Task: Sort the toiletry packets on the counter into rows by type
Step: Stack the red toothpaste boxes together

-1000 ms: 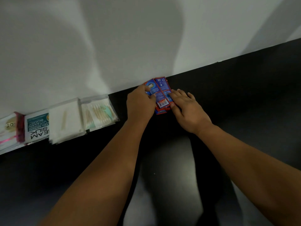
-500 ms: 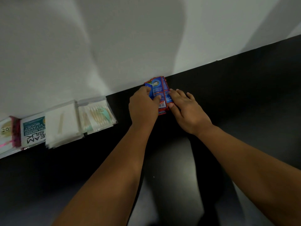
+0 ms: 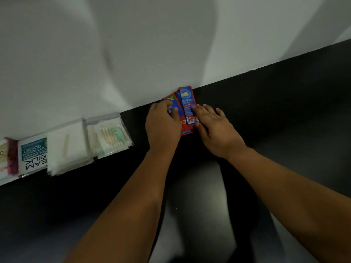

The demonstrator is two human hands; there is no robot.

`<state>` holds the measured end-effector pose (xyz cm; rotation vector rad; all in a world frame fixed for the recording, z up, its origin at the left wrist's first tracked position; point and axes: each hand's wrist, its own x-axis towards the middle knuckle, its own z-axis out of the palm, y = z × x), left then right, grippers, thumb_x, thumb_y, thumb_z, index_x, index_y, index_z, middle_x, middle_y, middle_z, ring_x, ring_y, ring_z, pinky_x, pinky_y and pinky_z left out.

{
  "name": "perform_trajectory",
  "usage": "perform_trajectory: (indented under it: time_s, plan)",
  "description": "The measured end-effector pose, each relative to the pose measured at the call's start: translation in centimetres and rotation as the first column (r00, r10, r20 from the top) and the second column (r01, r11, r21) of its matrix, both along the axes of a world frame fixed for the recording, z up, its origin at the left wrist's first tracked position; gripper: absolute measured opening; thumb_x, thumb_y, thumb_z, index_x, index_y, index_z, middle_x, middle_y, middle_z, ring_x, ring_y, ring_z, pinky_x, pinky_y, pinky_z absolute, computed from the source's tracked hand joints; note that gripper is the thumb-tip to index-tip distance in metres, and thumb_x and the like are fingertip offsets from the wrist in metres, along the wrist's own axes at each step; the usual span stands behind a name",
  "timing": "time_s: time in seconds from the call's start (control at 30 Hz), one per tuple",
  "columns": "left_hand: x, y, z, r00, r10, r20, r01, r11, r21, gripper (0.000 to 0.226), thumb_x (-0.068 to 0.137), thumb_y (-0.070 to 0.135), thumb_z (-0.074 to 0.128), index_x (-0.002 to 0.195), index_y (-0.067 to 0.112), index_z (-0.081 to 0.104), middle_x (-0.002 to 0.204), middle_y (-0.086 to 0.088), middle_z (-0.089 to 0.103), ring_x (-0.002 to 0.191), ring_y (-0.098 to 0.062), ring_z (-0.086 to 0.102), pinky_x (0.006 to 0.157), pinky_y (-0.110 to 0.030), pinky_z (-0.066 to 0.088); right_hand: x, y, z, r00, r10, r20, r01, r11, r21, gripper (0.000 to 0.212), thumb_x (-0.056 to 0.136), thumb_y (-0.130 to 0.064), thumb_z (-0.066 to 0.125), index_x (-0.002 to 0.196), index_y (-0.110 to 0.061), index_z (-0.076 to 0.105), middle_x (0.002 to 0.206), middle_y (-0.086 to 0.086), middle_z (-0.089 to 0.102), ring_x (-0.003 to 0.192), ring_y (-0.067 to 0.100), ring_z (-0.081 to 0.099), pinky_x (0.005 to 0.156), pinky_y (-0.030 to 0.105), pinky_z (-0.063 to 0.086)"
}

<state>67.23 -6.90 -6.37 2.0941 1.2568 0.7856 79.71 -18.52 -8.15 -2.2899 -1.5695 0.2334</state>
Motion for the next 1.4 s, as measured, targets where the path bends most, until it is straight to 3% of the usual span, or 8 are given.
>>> perform_trajectory:
  time_s: [0.13,0.27,0.47,0.7,0.9,1.07,1.27,1.4]
  plan:
    - [-1.4,0.0,-1.5,0.994,-0.036,-0.102,0.044,0.996,0.081,0.04,0.097,0.032,0.062,0.131,0.012,0.06,0.13,-0.004,0.062,0.119,-0.018,0.05,0.09,-0.019,0.036,0.1,0.0,-0.1,1.0,-0.008,-0.009,0.008,1.0,0.016,0.053,0.104,-0.041,0.031,0.154,-0.025,0.025,0.16,0.0,0.03,0.149,0.015,0.02,0.122,0.038,0.009]
    - [-1.1,0.1,-1.9,0.989,-0.075,-0.125,0.09,0.989,0.118,0.043,0.095,0.036,0.064,0.131,0.014,0.059,0.129,-0.001,0.064,0.116,-0.018,0.049,0.092,-0.027,0.044,-0.1,0.0,0.2,1.0,-0.01,-0.018,0.01,1.0,0.019,0.056,0.103,-0.047,0.028,0.154,-0.024,0.026,0.158,0.001,0.034,0.149,0.014,0.021,0.123,0.042,0.012]
    - [0.1,0.7,-2.1,0.979,-0.052,-0.197,0.083,0.985,0.154,0.048,0.09,0.053,0.061,0.13,0.027,0.057,0.131,0.007,0.061,0.115,-0.018,0.049,0.093,-0.034,0.037,-0.4,-0.1,0.3,0.998,-0.049,-0.034,0.051,0.997,0.06,0.058,0.101,-0.045,0.038,0.153,-0.02,0.029,0.156,0.006,0.038,0.148,0.018,0.024,0.123,0.043,0.013]
    - [0.7,1.2,-2.5,0.978,-0.06,-0.198,0.095,0.98,0.173,0.045,0.087,0.06,0.06,0.123,0.032,0.062,0.128,0.01,0.062,0.113,-0.017,0.05,0.088,-0.031,0.027,-0.1,-0.1,0.0,0.996,-0.08,-0.04,0.084,0.992,0.093,0.052,0.103,-0.044,0.036,0.149,-0.022,0.036,0.153,0.005,0.042,0.147,0.02,0.026,0.121,0.04,0.012]
    - [0.5,1.1,-2.5,0.972,-0.097,-0.216,0.136,0.975,0.177,0.045,0.089,0.06,0.053,0.126,0.035,0.062,0.134,0.013,0.059,0.116,-0.016,0.047,0.091,-0.035,0.031,0.1,0.3,-0.1,0.97,-0.171,-0.171,0.194,0.972,0.131,0.061,0.098,-0.056,0.04,0.149,-0.024,0.036,0.152,0.004,0.042,0.145,0.016,0.028,0.115,0.027,0.012]
    - [0.4,1.1,-2.5,0.979,-0.089,-0.186,0.122,0.977,0.177,0.048,0.085,0.061,0.055,0.125,0.035,0.062,0.129,0.015,0.062,0.112,-0.014,0.049,0.085,-0.031,0.027,0.4,1.0,0.1,0.964,-0.188,-0.187,0.214,0.968,0.132,0.056,0.097,-0.051,0.042,0.147,-0.026,0.037,0.15,0.002,0.045,0.144,0.018,0.032,0.12,0.036,0.016]
    - [0.5,1.1,-2.6,0.978,-0.092,-0.186,0.124,0.978,0.17,0.047,0.087,0.059,0.054,0.126,0.034,0.061,0.131,0.013,0.062,0.115,-0.015,0.05,0.089,-0.033,0.032,0.1,1.0,0.4,0.971,-0.172,-0.166,0.19,0.976,0.102,0.054,0.099,-0.039,0.04,0.151,-0.028,0.03,0.154,0.007,0.037,0.145,0.02,0.023,0.116,0.035,0.01]
    - [0.4,1.1,-2.6,0.982,-0.097,-0.159,0.122,0.98,0.157,0.046,0.089,0.057,0.056,0.128,0.034,0.06,0.131,0.012,0.062,0.116,-0.015,0.05,0.091,-0.032,0.031,0.1,1.0,0.5,0.972,-0.167,-0.164,0.184,0.979,0.093,0.054,0.1,-0.042,0.034,0.152,-0.026,0.029,0.153,0.005,0.039,0.145,0.018,0.027,0.119,0.036,0.011]
